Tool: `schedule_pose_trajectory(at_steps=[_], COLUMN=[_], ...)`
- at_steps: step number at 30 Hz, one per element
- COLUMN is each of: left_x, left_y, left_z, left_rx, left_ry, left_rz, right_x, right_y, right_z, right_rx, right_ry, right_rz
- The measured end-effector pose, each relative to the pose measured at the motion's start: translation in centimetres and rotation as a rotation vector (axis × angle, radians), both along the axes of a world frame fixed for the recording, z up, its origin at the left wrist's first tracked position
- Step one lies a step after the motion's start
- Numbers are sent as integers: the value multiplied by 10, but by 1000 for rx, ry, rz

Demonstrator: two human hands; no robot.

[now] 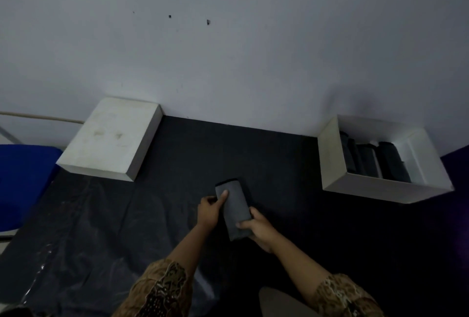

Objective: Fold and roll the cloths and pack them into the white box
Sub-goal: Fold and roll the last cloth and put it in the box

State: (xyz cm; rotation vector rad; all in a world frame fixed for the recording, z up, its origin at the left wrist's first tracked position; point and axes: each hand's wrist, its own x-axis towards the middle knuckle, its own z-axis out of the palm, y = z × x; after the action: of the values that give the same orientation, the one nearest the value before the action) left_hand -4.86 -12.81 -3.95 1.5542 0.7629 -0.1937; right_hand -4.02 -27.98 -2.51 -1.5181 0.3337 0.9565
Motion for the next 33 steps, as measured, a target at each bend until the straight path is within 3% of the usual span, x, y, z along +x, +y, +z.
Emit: schedule_pose_trajectory(at_steps=[5,9,15,20,28,33], left_x=[20,36,67,93,149,181], left_y=[-23,-53,-130,-208,-300,-333], left_z=[20,34,72,101,118,110], left_rx=[-320,-431,-251,-283,-121,35], left_ry=[74,-120,-293,-365,-354,-317], left_rz=[64,223,262,10,-190,-222], right_x=[13,30,64,102,173,206], right_y=[-30,-68,-148,-221,-339,-381], right_z=[21,33,68,99,113,96], right_rx=[170,220,248,138,-300,-314], right_ry=[133,112,-92,-238,-684,-736], right_rz=[46,-65,-417,-631,-558,-411])
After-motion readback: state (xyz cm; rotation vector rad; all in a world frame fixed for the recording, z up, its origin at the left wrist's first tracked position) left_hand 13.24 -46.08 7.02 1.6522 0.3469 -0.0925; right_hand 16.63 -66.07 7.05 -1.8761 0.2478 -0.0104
